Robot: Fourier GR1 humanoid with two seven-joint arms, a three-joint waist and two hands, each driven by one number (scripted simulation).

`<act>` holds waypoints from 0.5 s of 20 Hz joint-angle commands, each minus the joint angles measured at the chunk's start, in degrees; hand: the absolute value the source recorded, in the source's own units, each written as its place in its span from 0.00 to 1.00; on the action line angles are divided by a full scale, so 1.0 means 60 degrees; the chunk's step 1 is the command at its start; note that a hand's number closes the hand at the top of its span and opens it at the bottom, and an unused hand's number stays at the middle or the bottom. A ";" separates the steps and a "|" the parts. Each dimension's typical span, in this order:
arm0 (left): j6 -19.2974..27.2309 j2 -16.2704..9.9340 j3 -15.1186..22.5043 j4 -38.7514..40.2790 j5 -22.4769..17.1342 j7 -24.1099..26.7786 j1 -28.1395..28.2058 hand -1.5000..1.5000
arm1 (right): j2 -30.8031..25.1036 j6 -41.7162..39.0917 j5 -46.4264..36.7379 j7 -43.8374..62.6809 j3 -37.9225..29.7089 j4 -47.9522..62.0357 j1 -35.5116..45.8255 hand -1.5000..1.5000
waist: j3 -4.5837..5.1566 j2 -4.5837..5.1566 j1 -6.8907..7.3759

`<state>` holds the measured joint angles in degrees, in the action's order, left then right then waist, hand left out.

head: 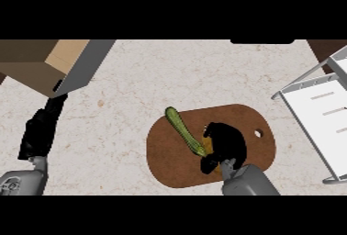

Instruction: Pick the pear from the cutting board and place it in the tiered basket

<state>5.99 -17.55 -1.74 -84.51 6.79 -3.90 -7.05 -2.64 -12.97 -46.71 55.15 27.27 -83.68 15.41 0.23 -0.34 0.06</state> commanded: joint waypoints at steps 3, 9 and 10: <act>-0.0025 0.0173 -0.0062 0.0022 0.0237 -0.0188 -0.0277 0.50 | 0.0150 -0.0602 0.0301 0.0952 -0.0361 -0.1828 -0.0385 1.00 | -0.0037 0.0036 -0.0053; -0.0145 0.0053 -0.0095 0.0106 0.0102 0.0064 -0.0434 0.50 | 0.0025 0.2315 -0.0790 0.2477 -0.4085 0.0951 0.2011 1.00 | -0.0026 0.0330 0.0203; -0.0057 0.0080 -0.0099 0.0070 0.0149 0.0080 -0.0438 0.50 | -0.0084 0.2771 -0.1014 0.2663 -0.4476 0.1107 0.2000 1.00 | -0.0031 0.0394 0.0192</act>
<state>5.28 -17.26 -2.41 -83.68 7.46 -3.89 -9.36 -1.90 -4.18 -49.81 61.25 10.50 -80.90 22.79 0.05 1.02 0.83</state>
